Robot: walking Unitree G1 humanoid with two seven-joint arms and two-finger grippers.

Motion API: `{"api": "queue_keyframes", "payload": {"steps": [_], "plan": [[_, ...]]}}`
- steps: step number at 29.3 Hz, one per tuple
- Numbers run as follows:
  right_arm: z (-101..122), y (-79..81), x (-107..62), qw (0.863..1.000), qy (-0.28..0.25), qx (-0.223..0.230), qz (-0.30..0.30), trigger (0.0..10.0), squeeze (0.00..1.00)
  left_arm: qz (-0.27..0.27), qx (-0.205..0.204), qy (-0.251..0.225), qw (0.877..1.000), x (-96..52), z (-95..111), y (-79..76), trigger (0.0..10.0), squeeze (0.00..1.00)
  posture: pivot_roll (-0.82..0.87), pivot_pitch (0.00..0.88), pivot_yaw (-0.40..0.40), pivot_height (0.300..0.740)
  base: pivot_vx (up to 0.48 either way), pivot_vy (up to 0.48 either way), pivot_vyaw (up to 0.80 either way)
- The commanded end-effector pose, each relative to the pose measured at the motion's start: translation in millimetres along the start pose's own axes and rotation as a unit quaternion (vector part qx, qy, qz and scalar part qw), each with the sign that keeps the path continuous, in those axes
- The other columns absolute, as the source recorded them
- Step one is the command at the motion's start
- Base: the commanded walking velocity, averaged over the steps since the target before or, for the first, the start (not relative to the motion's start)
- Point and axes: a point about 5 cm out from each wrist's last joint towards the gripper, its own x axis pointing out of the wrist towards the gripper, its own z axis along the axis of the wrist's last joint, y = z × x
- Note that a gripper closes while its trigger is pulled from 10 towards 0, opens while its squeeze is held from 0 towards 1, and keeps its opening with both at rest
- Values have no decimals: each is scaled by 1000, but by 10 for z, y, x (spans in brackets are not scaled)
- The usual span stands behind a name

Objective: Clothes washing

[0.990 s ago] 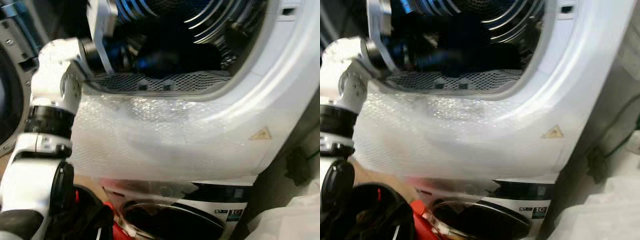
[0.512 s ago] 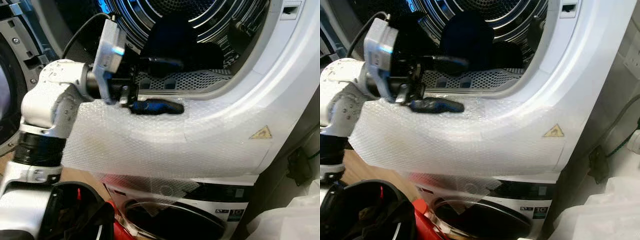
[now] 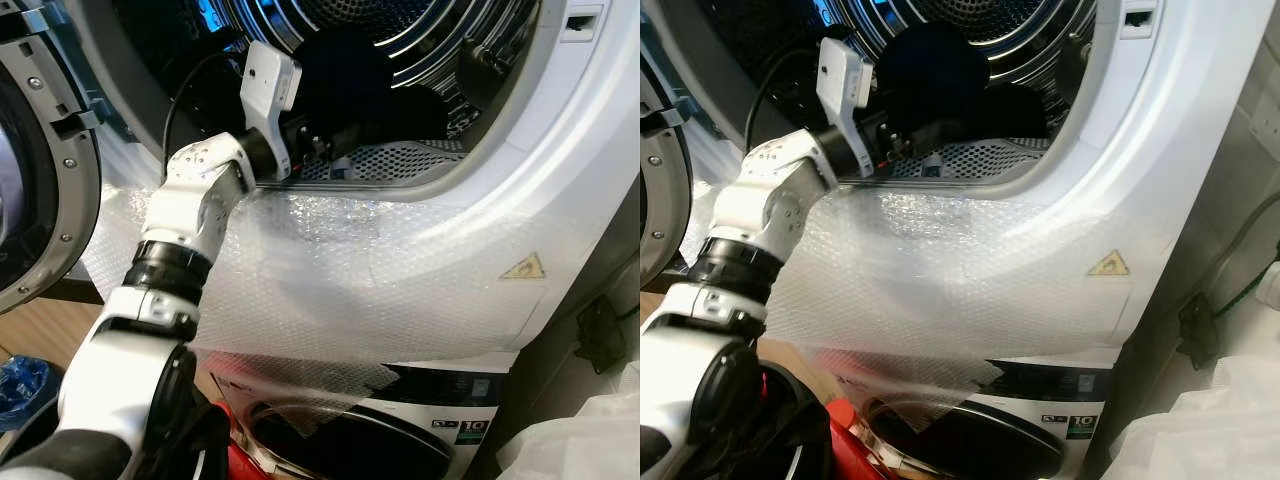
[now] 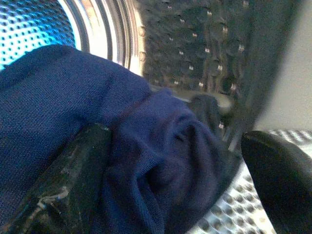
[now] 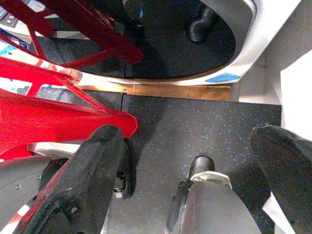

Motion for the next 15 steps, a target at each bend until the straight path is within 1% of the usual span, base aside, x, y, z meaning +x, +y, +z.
{"api": "queue_keyframes", "payload": {"steps": [1, 3, 4, 5, 8, 9, 10, 13, 15], "plan": [[-41, 11, -10, 1000, 4, 2, 2, 10000, 0, 24, 16, 6, 1000, 23, 70, 97, 10000, 0, 27, 0, 115, 740, 0, 0, 0], [-56, -2, -14, 1000, 6, -1, 1, 10000, 0, 45, 9, 6, 999, 65, 110, 156, 10000, 0, 24, 0, 116, 740, 0, 0, 0], [-70, -8, -18, 1000, 8, -3, 2, 10000, 0, 72, -3, 12, 997, 104, 139, 212, 10000, 0, 11, 0, 119, 740, 0, 0, 0], [-70, -8, -18, 1000, 8, -3, 2, 10000, 0, 72, -3, 12, 997, 104, 139, 212, 10000, 0, 11, 0, 119, 740, 0, 0, 0], [-106, -31, -33, 1000, 7, 0, -1, 10000, 0, 104, -2, 38, 994, 173, 150, 240, 10000, 0, -54, 0, 138, 740, 0, 0, 0], [-106, -31, -33, 1000, 7, 0, -1, 10000, 0, 104, -2, 38, 994, 173, 150, 240, 10000, 0, -54, 0, 138, 740, 0, 0, 0], [-154, -53, -51, 1000, 7, 5, -4, 10000, 0, 123, 3, 52, 991, 204, 142, 241, 10000, 0, -76, 0, 144, 740, 0, 0, 0], [-187, -69, -63, 1000, 9, 8, -7, 10000, 0, 137, -5, 56, 989, 211, 130, 247, 10000, 0, -85, 0, 147, 740, 0, 0, 0], [-211, -81, -72, 1000, 11, 9, -9, 10000, 0, 146, 4, 64, 987, 214, 120, 251, 10000, 0, -100, 0, 147, 740, 0, 0, 0]]}}
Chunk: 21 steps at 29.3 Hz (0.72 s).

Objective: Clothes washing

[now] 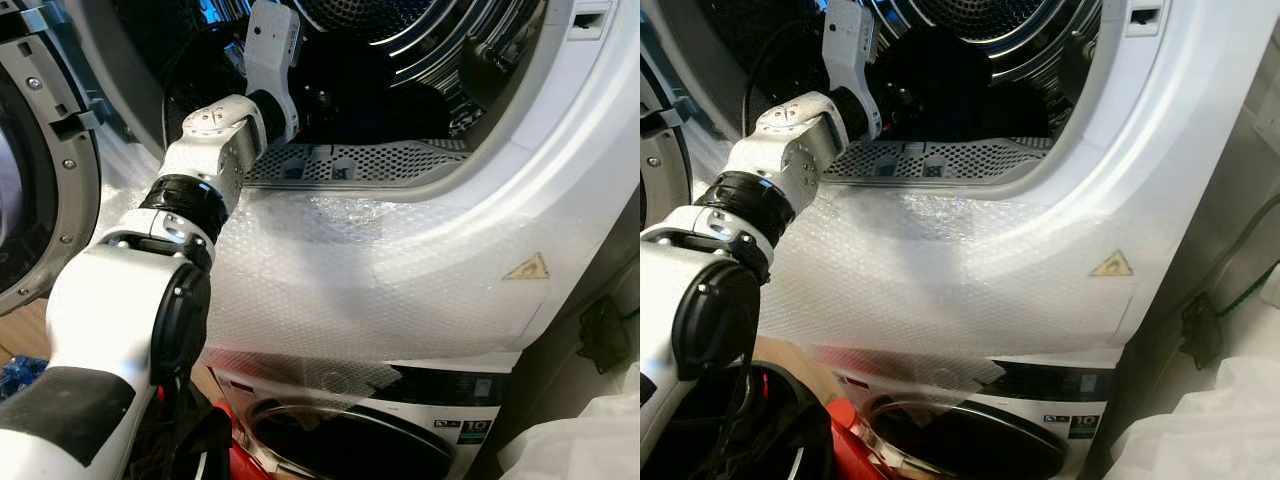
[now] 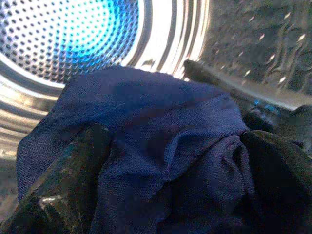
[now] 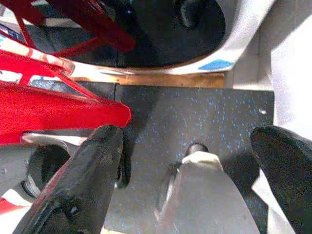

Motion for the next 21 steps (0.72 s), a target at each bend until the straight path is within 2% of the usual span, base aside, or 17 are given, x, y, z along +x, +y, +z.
{"api": "queue_keyframes", "payload": {"steps": [1, 5, 11, 12, 13, 15, 16, 17, 18, 19, 20, 21], "plan": [[-12, 27, -3, 1000, -2, 6, 3, 10000, 0, 14, 16, -2, 1000, -2, 73, 39, 10000, 0, -100, 0, 147, 740, 0, 0, 0], [-126, -24, -41, 1000, 8, 10, -7, 10000, 0, 42, 49, 6, 998, -1, 70, 65, 10000, 0, -101, 0, 145, 740, 0, 0, 0], [-71, 4, -20, 1000, 6, 7, -7, 10000, 0, -26, 115, -76, 990, 5, 409, -19, 10000, 0, -41, 0, 131, 740, 0, 0, 0], [4, 48, 5, 1000, -1, 4, -2, 10000, 0, -67, 152, -113, 980, -35, 531, -51, 10000, 0, -19, 0, 127, 740, 0, 0, 0], [4, 48, 5, 1000, -1, 4, -2, 10000, 0, -67, 152, -113, 980, -35, 531, -51, 10000, 0, -19, 0, 127, 740, 0, 0, 0], [131, 124, 42, 1000, -13, 0, 8, 10000, 0, -118, 163, -150, 968, -115, 606, -58, 10000, 0, 11, 0, 129, 740, 0, 0, 0], [131, 124, 42, 1000, -13, 0, 8, 10000, 0, -118, 163, -150, 968, -115, 606, -58, 10000, 0, 11, 0, 129, 740, 0, 0, 0], [209, 171, 62, 1000, -21, 3, 12, 10000, 0, -166, 166, -165, 958, -183, 592, -92, 10000, 0, 24, 0, 128, 740, 0, 0, 0], [244, 192, 71, 1000, -23, 3, 14, 10000, 0, -193, 171, -171, 951, -228, 575, -121, 10000, 0, 38, 0, 128, 740, 0, 0, 0], [244, 192, 71, 1000, -23, 3, 14, 10000, 0, -193, 171, -171, 951, -228, 575, -121, 10000, 0, 38, 0, 128, 740, 0, 0, 0], [275, 209, 78, 1000, -26, 3, 16, 10000, 0, -216, 171, -177, 945, -277, 557, -154, 10000, 0, 45, 0, 127, 740, 0, 0, 0], [335, 251, 91, 999, -31, 0, 21, 10000, 0, -258, 161, -191, 933, -429, 536, -233, 10000, 0, 71, 0, 125, 740, 0, 0, 0]]}}
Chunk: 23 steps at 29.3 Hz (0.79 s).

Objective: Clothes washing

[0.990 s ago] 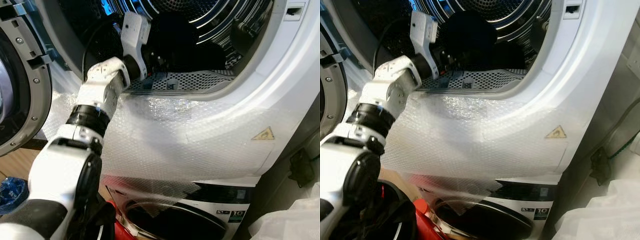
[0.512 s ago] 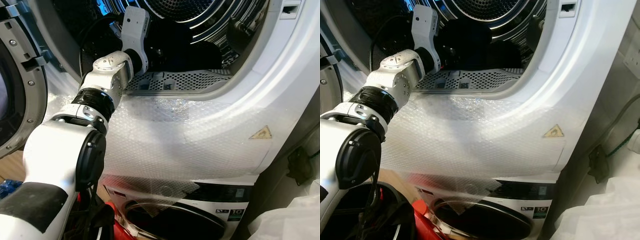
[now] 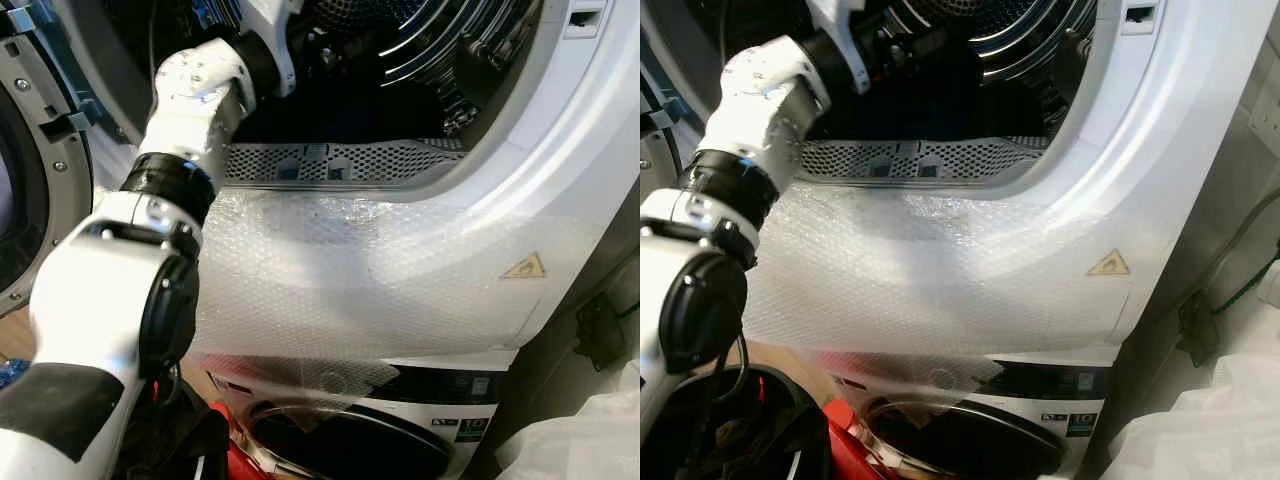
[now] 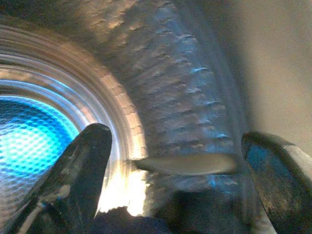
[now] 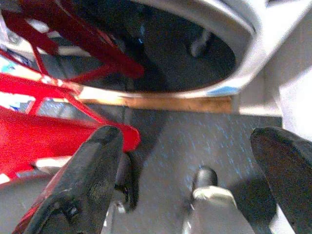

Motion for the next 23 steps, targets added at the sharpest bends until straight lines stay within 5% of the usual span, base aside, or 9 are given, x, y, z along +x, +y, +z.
{"api": "queue_keyframes", "payload": {"steps": [1, 10, 16, 23], "plan": [[-45, 51, -4, 1000, 12, 3, 5, 10000, 0, -38, -2, -15, 999, -72, 99, -56, 10000, 0, 71, 0, 125, 740, 0, 0, 0], [98, 222, 42, 999, 6, -17, 31, 10000, 0, -50, -18, -23, 998, -605, 483, -528, 10000, 0, 213, 0, 100, 740, 0, 0, 0], [123, 288, 51, 998, 9, -34, 43, 10000, 0, -3, -19, 18, 1000, -822, 647, -602, 10000, 0, 270, 0, 93, 740, 0, 0, 0], [200, 211, 68, 999, -1, -48, 9, 10000, 0, 143, -49, 163, 975, -1353, 541, -921, 10000, 0, 319, 0, 111, 740, 0, 0, 0]]}}
